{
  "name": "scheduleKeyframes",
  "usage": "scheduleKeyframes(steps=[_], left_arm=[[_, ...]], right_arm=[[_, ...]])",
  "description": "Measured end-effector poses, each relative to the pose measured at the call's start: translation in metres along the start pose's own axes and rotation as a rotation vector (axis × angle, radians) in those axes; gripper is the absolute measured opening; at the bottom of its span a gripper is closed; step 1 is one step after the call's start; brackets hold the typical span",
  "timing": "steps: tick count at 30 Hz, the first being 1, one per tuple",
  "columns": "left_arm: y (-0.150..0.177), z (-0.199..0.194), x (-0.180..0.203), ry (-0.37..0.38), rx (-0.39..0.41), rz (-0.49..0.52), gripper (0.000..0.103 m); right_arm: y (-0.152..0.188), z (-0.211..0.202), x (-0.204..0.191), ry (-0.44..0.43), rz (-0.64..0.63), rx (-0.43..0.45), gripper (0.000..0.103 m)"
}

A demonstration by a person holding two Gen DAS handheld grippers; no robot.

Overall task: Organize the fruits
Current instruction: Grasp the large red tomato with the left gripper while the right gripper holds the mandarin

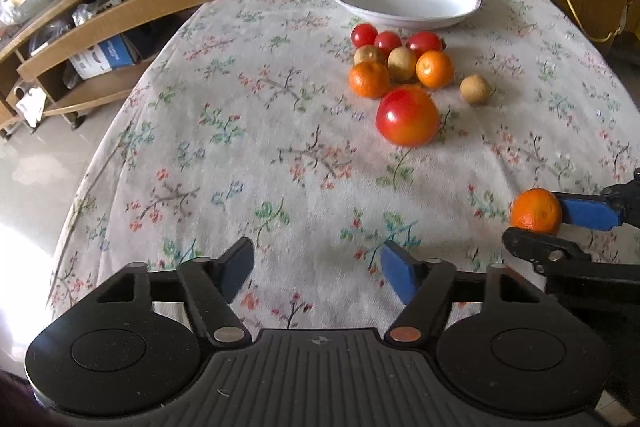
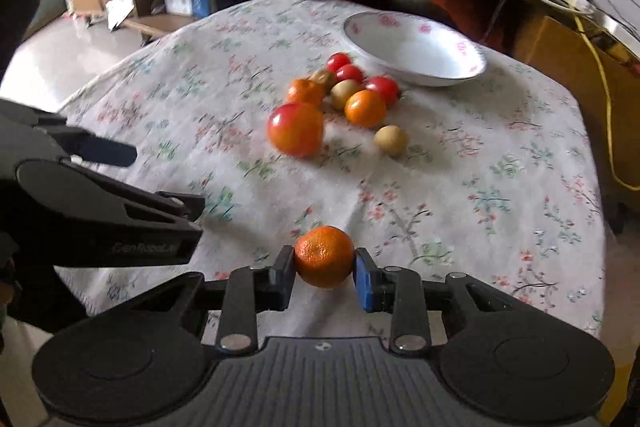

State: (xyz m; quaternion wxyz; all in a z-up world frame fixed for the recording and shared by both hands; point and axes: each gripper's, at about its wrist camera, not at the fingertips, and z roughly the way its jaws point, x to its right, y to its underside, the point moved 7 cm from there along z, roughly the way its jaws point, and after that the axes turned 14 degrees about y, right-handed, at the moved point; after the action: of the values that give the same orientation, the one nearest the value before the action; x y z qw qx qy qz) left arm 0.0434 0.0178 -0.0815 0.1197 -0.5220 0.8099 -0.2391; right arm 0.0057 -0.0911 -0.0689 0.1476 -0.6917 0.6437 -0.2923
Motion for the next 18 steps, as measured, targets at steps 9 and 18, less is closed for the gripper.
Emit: scheduleKeyframes(steps=[9,18], left_arm=[[-0.044,0.014,0.019,-0.028,0.053,0.078,0.076],[-0.075,0.045,0.021,0.004,0.049,0.044,0.078]], right_arm=[[-0.015,0.001,0.036,-0.003,0.129,-0.021,0.033],[-0.031,0.012,0.059,-0.026,0.204,-0.046,0.033]])
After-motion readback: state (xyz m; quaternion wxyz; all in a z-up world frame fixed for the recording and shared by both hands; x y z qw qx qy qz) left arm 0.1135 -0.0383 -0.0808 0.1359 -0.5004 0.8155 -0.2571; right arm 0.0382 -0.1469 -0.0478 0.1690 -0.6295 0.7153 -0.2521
